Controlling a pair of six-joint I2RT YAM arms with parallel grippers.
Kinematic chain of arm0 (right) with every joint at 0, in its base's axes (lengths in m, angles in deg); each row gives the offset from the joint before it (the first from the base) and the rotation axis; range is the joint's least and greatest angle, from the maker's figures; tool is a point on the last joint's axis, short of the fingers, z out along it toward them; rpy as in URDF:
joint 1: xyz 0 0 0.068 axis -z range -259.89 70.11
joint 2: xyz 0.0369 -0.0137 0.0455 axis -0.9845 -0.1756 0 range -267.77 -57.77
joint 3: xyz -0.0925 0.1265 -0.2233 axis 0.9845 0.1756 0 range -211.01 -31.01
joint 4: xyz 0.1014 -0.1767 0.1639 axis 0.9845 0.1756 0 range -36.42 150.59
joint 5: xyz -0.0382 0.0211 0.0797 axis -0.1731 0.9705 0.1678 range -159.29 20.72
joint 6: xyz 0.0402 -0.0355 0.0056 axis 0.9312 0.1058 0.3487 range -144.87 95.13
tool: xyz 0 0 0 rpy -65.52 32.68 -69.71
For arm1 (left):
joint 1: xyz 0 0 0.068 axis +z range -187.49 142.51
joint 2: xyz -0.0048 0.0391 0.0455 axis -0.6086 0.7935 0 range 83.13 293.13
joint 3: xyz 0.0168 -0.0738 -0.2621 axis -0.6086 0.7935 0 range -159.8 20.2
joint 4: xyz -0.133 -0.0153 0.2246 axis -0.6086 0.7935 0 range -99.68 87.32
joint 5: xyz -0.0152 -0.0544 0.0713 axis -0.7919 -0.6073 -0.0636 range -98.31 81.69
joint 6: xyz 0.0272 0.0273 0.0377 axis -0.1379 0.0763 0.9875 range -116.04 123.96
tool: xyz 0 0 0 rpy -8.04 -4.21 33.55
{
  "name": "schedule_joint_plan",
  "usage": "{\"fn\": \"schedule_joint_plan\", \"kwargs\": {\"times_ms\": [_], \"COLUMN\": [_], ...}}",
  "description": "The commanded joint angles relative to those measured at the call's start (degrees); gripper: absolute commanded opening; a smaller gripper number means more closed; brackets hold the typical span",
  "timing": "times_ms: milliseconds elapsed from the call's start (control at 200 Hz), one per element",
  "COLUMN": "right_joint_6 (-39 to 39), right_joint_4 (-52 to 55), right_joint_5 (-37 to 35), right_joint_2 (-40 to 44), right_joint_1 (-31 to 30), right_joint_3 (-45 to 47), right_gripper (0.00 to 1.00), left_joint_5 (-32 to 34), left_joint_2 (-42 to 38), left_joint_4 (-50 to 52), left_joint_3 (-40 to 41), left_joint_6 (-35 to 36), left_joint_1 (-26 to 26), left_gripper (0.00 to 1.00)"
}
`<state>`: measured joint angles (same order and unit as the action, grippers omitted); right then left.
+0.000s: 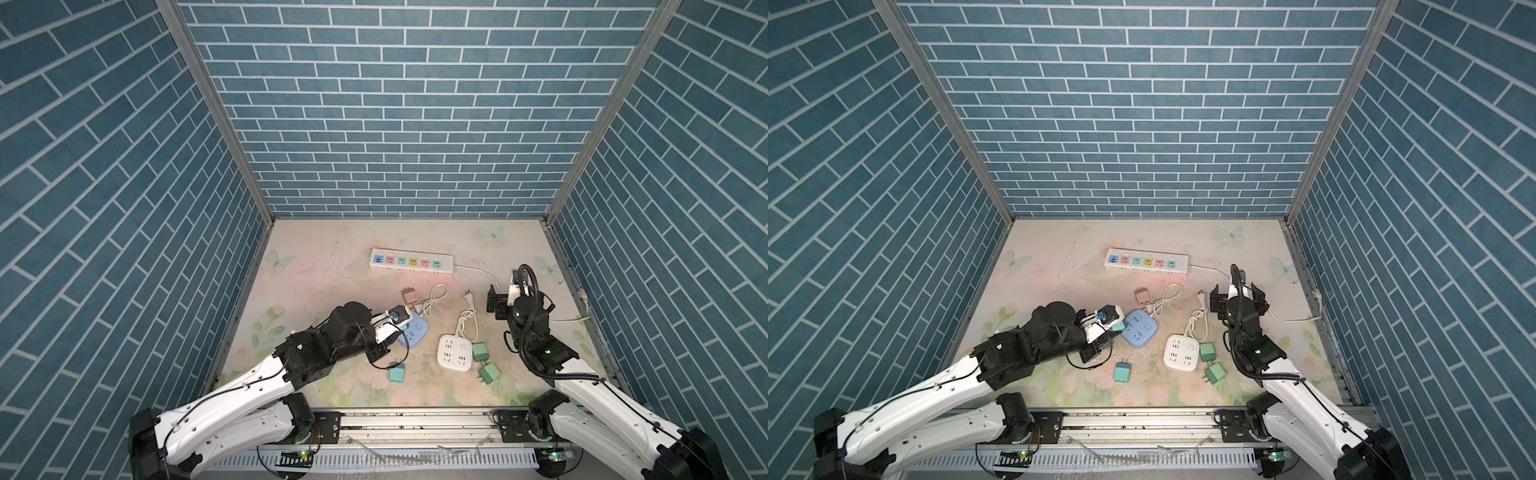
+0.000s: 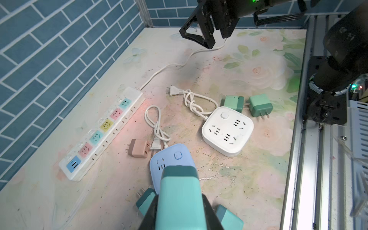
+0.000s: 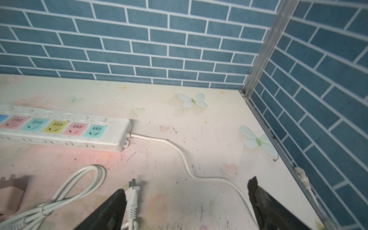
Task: Insert plugs into power strip
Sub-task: Insert the plug into the socket.
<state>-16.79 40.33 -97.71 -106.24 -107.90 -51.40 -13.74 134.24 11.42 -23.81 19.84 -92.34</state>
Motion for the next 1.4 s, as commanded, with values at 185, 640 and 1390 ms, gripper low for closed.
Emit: {"fn": "schedule_joint_plan", "kwargs": {"times_ms": [185,640,1390], "right_joint_6": [10.5,11.5,16.1], "right_joint_4": [-9.4,-8.4,-6.3], "right_joint_5": [8.2,7.2,14.2], "right_joint_2": [-1.0,-6.1,-4.4], "right_joint_1": [8.9,9.5,16.4], "right_joint_3": [7.4,5.1,5.7], "right_gripper": [0.97,0.92,0.96], "left_joint_5": [-6.7,-6.2,-0.9], "left_joint_2": [13.5,43.3,62.6], "left_joint_4": [-2.8,10.7,29.8], "left_joint_3": [-5.7,-28.4,-51.5], "left_joint_6": [9.7,17.1,15.6], "left_joint_1": [-3.6,-12.4,-15.3], "left_gripper": [0.00,0.00,0.00]}}
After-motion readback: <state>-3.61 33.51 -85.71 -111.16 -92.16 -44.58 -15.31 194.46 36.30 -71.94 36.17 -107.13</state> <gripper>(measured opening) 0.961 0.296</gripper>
